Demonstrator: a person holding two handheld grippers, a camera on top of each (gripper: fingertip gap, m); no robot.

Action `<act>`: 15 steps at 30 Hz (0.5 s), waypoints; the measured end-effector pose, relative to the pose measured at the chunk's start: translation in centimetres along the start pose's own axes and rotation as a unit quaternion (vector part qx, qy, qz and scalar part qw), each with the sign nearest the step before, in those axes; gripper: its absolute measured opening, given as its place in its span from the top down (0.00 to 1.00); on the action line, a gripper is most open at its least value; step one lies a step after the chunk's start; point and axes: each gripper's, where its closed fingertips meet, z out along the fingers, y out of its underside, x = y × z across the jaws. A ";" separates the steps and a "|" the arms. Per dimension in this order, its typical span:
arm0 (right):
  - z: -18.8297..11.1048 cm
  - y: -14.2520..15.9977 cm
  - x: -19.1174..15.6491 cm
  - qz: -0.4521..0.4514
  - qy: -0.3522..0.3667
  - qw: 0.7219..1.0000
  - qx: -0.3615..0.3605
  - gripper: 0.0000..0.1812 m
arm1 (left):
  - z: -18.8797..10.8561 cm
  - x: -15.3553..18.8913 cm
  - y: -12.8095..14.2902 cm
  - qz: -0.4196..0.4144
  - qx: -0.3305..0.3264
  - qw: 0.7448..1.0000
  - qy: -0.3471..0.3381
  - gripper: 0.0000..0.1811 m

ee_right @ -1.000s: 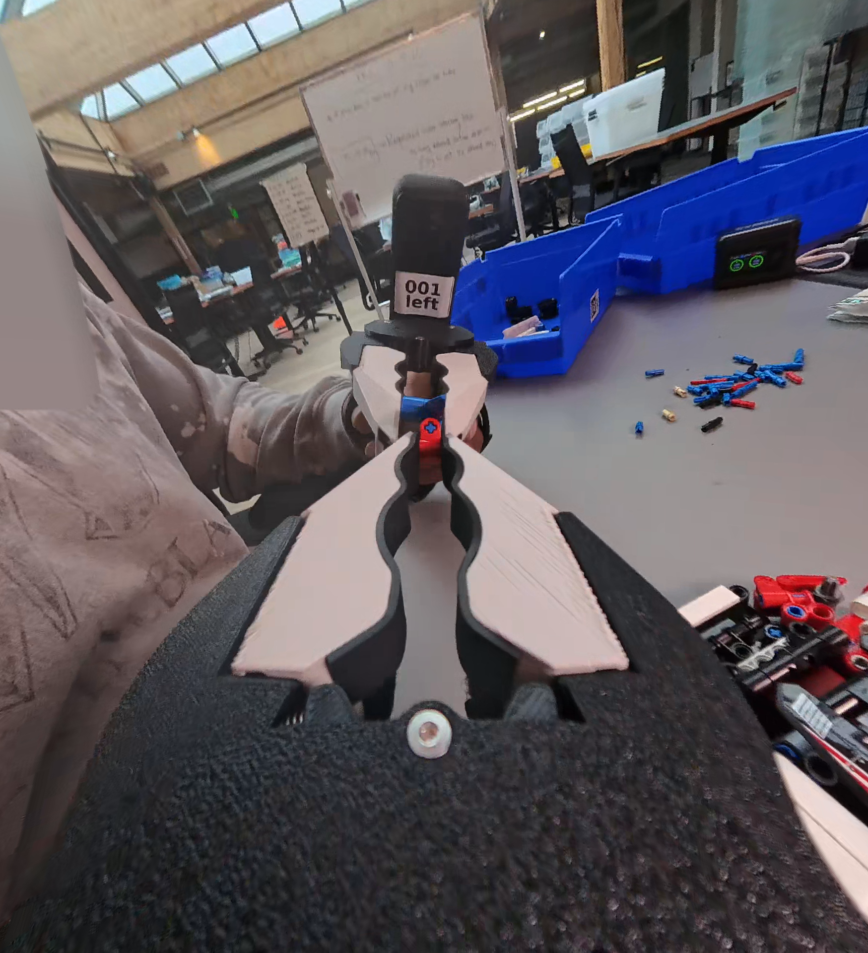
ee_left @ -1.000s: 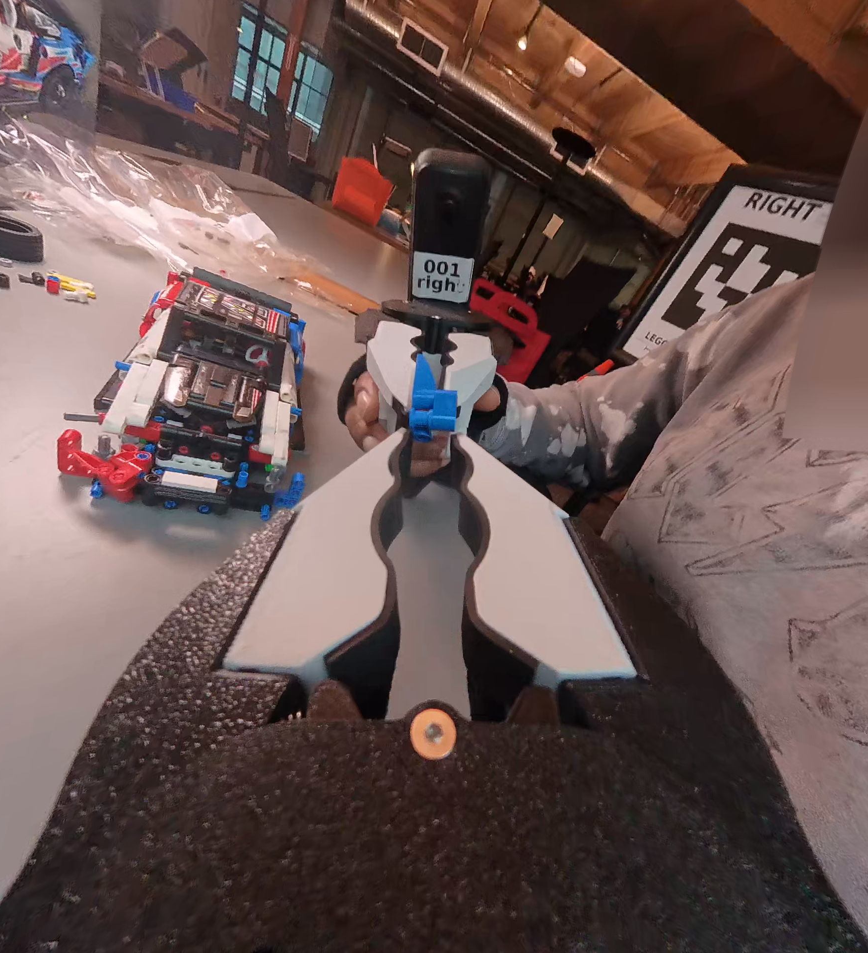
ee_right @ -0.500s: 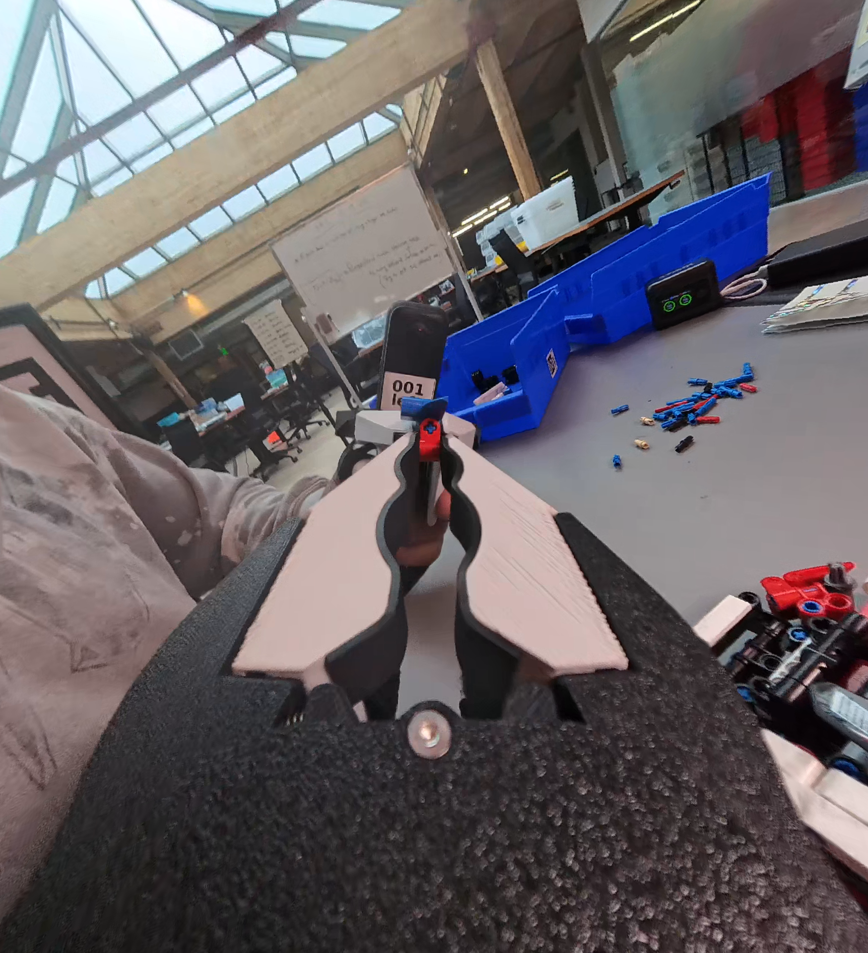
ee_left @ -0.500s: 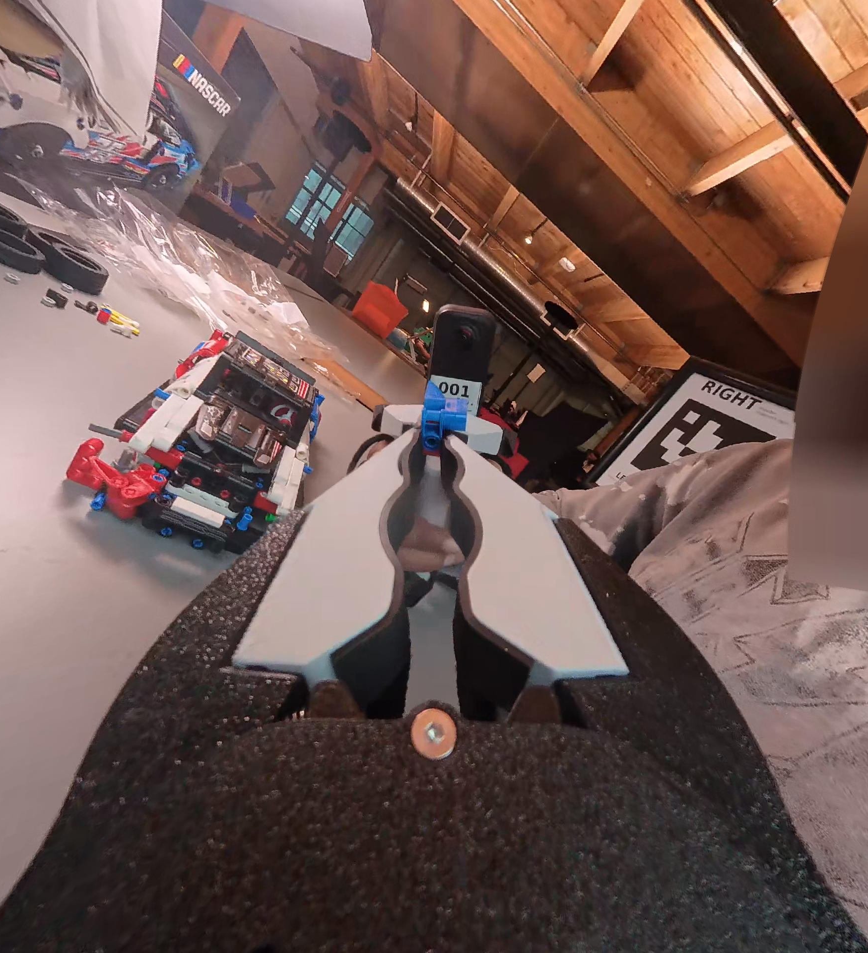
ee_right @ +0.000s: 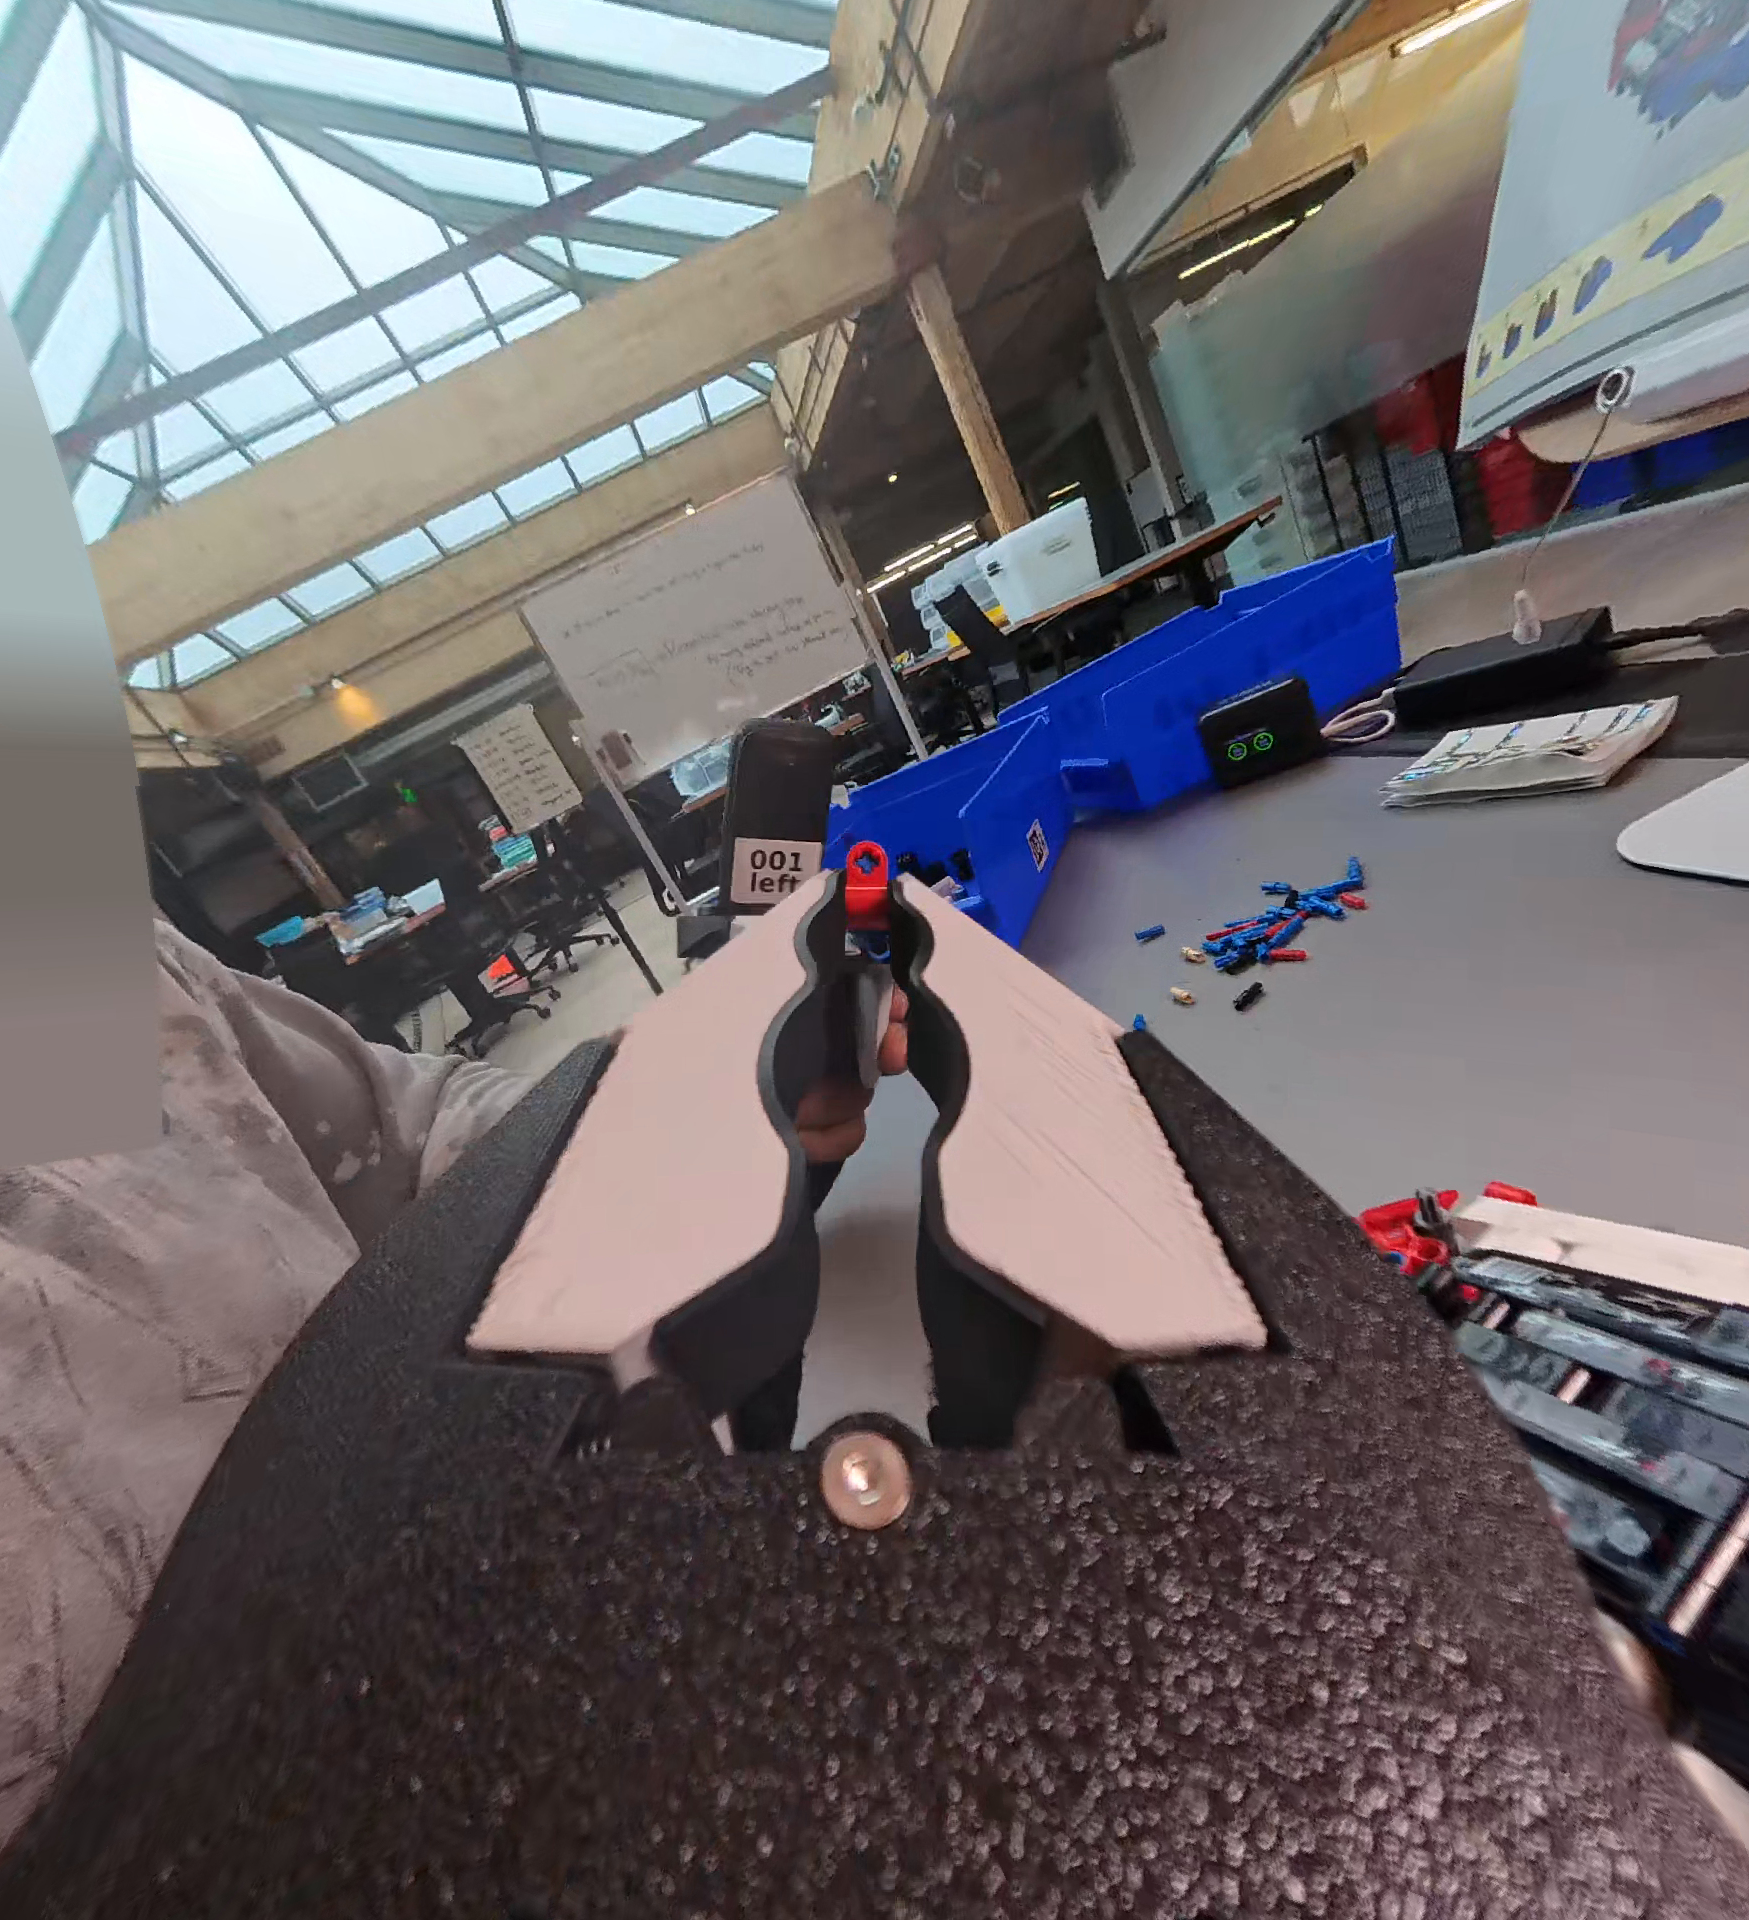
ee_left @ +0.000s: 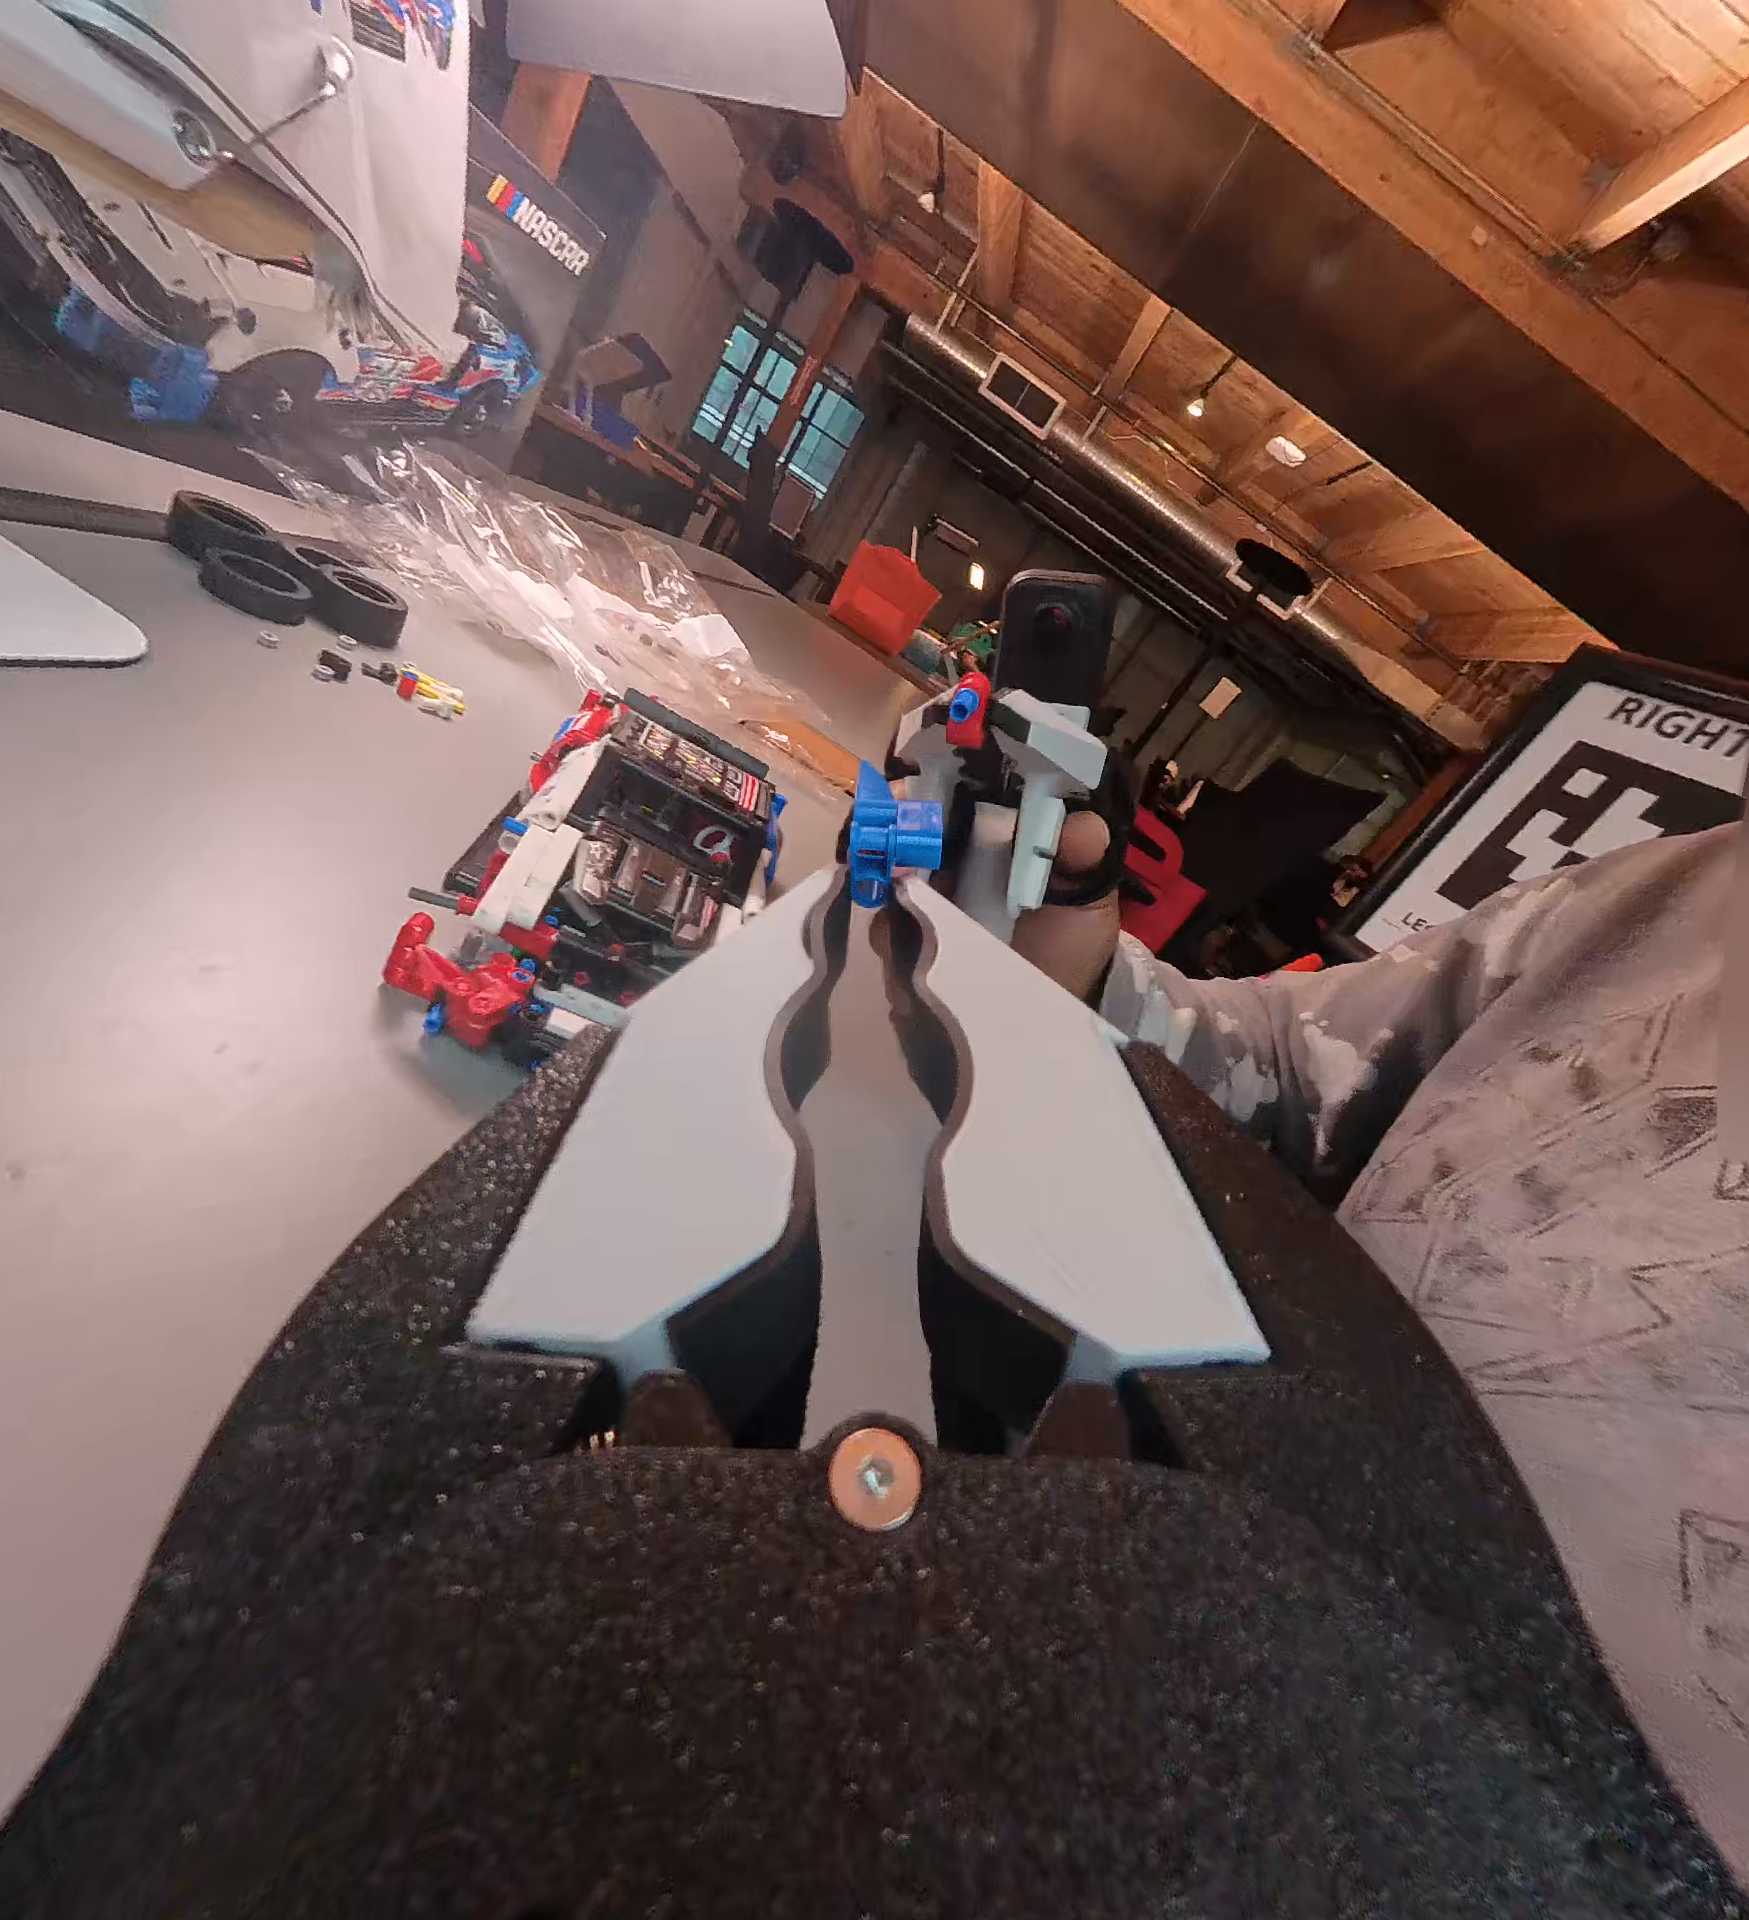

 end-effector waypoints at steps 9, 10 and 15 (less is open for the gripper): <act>-1.1 -0.4 0.8 0.013 0.008 1.000 0.001 0.97 | -0.8 0.0 -0.1 -0.032 0.022 0.999 0.009 0.98; -0.8 0.2 0.5 0.015 0.002 1.000 -0.012 0.97 | -0.5 0.2 0.1 -0.036 0.013 0.999 0.015 0.98; 0.6 3.9 -0.3 -0.053 0.003 0.993 -0.107 0.96 | -0.2 -1.8 7.7 0.000 -0.223 0.973 -0.053 0.97</act>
